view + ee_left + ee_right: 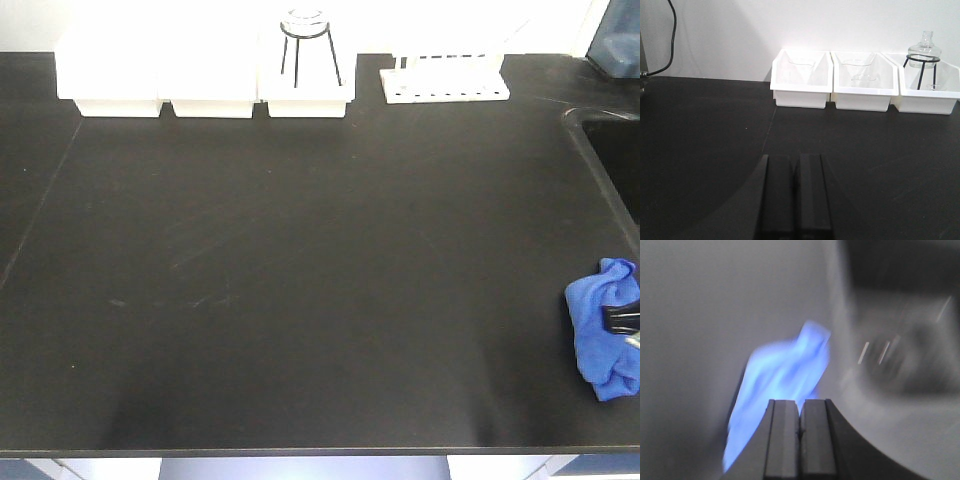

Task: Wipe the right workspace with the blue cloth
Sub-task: 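Grasp the blue cloth near the sink with the right gripper and lift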

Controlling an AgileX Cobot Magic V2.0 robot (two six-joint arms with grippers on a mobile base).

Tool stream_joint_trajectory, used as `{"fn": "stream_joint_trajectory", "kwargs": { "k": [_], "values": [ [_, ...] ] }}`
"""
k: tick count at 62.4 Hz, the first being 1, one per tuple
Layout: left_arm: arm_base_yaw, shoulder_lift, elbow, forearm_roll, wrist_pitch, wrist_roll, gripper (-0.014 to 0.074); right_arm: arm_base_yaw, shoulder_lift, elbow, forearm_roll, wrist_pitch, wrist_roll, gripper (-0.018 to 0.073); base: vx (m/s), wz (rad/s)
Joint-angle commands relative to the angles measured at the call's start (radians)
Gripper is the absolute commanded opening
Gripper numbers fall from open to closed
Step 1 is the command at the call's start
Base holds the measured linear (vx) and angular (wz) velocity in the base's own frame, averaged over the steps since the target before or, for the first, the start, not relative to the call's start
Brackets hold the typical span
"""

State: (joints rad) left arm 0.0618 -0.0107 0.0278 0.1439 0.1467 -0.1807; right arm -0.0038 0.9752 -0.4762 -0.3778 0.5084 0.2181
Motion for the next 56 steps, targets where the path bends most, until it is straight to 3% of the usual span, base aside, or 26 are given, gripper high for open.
{"fn": "stream_joint_trajectory", "kwargs": {
  "k": [1,10,18,24,30,42,56],
  "values": [
    [-0.004,-0.015,0.030,0.001,-0.081,-0.008,-0.0006,-0.005,0.076,-0.032,-0.013,-0.109,0.003,0.0067,0.00,0.00],
    [-0.004,-0.015,0.030,0.001,-0.081,-0.008,-0.0006,-0.005,0.183,-0.032,0.027,-0.176,0.004,0.0181,0.00,0.00],
    [-0.004,-0.015,0.030,0.001,-0.081,-0.008,-0.0006,-0.005,0.273,-0.032,0.036,-0.219,0.010,0.0341,0.00,0.00],
    [-0.004,-0.015,0.030,0.001,-0.081,-0.008,-0.0006,-0.005,0.333,-0.032,0.033,-0.237,0.054,0.0449,0.00,0.00],
    [-0.004,-0.015,0.030,0.001,-0.081,-0.008,-0.0006,-0.005,0.401,-0.032,0.003,-0.252,0.110,0.0498,0.00,0.00],
    [-0.004,-0.015,0.030,0.001,-0.081,-0.008,-0.0006,-0.005,0.493,-0.032,-0.062,-0.271,0.180,0.0465,0.00,0.00],
    [-0.004,-0.015,0.030,0.001,-0.081,-0.008,-0.0006,-0.005,0.495,-0.032,-0.067,-0.295,0.178,0.0239,0.00,0.00]
  ]
}}
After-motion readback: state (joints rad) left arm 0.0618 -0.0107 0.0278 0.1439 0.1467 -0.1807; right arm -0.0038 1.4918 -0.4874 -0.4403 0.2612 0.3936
